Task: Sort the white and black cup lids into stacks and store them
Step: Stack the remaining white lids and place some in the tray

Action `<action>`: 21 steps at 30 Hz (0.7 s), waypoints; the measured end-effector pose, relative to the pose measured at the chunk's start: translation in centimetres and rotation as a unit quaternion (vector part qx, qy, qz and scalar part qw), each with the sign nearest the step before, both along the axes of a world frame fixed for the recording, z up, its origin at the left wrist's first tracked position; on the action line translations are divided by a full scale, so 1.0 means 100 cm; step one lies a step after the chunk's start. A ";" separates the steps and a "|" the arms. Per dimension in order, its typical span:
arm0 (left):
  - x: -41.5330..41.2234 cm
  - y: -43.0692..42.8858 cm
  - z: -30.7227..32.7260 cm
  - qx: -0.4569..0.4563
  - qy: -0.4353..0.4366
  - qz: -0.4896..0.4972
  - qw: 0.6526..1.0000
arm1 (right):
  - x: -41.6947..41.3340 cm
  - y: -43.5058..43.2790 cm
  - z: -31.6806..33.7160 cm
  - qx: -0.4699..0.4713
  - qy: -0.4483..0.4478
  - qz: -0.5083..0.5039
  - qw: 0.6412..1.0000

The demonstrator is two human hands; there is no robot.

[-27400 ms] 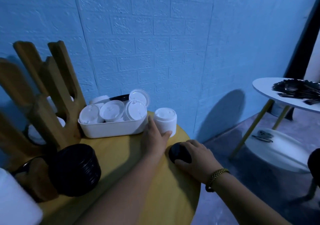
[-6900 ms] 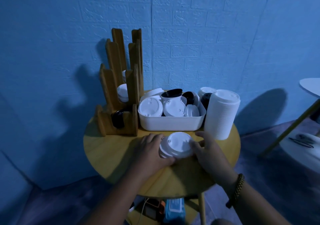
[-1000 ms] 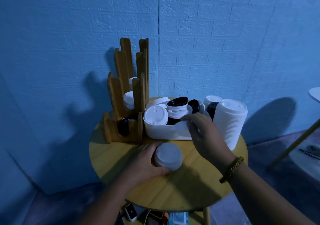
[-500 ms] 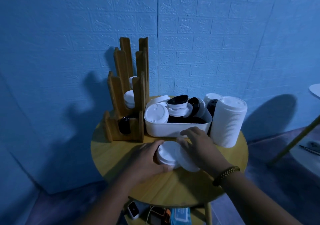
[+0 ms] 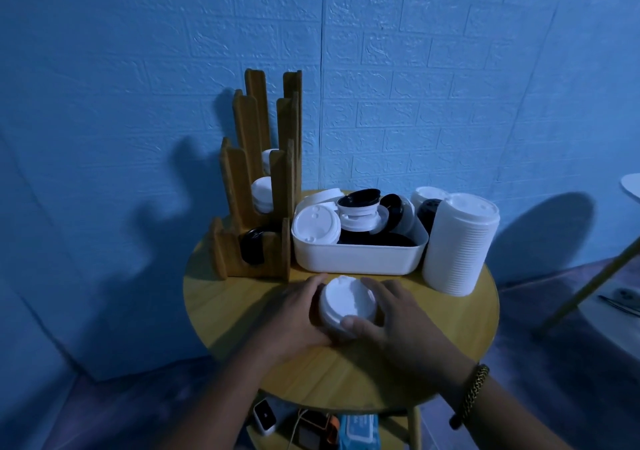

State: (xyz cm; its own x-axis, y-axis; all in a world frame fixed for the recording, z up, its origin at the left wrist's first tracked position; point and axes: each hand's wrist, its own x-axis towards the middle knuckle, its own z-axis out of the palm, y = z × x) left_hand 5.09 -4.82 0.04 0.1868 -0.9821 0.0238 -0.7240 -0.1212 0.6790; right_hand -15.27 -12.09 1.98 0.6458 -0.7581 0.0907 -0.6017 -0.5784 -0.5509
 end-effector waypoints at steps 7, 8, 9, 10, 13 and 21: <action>-0.002 0.001 0.003 0.030 0.024 -0.004 0.999 | 0.013 -0.012 0.005 -0.011 0.001 -0.013 1.000; -0.002 0.000 0.003 0.030 0.023 -0.004 0.999 | 0.017 -0.012 0.007 -0.018 0.013 -0.019 1.000; -0.002 0.000 0.003 0.028 0.021 -0.003 0.999 | 0.023 -0.011 0.008 -0.026 0.031 -0.028 0.999; -0.002 0.000 0.002 0.026 0.018 -0.001 1.000 | 0.028 -0.009 0.010 -0.042 0.050 -0.036 0.997; -0.002 -0.001 0.001 0.021 0.017 0.003 1.000 | 0.032 -0.008 0.014 -0.075 0.033 -0.037 0.996; -0.002 0.001 0.001 0.019 0.036 -0.005 0.999 | 0.000 -0.024 0.020 0.045 0.031 0.111 0.992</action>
